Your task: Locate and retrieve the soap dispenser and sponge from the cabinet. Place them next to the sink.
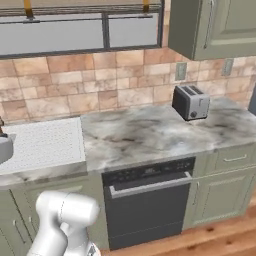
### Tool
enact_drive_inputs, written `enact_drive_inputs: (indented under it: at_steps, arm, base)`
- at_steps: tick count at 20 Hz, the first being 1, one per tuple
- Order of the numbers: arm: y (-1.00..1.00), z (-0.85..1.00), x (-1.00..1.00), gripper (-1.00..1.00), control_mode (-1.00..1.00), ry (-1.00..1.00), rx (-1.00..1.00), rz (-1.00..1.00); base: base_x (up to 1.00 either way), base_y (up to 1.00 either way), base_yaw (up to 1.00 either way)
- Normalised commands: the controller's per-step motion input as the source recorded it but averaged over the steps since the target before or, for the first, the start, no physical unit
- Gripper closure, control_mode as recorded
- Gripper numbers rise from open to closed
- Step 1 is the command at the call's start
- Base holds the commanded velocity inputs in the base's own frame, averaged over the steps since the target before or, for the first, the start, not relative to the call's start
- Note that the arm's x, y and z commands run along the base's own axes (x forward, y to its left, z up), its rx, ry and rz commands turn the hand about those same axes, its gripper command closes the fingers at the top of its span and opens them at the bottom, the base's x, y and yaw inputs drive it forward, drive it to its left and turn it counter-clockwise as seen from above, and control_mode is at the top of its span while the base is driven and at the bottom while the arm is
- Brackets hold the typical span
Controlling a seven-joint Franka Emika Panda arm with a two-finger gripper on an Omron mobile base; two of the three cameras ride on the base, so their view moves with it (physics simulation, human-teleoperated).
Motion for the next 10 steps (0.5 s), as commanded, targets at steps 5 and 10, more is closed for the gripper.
enact_drive_inputs:
  at_steps: [5,10]
  arm:
    - [0.00,0.00,0.00,1.00,1.00,0.00,0.00,0.00]
    - [0.00,0.00,0.00,1.00,1.00,0.00,0.00,0.00]
  base:
    - [0.09,0.22,0.44]
    - [0.17,0.22,0.38]
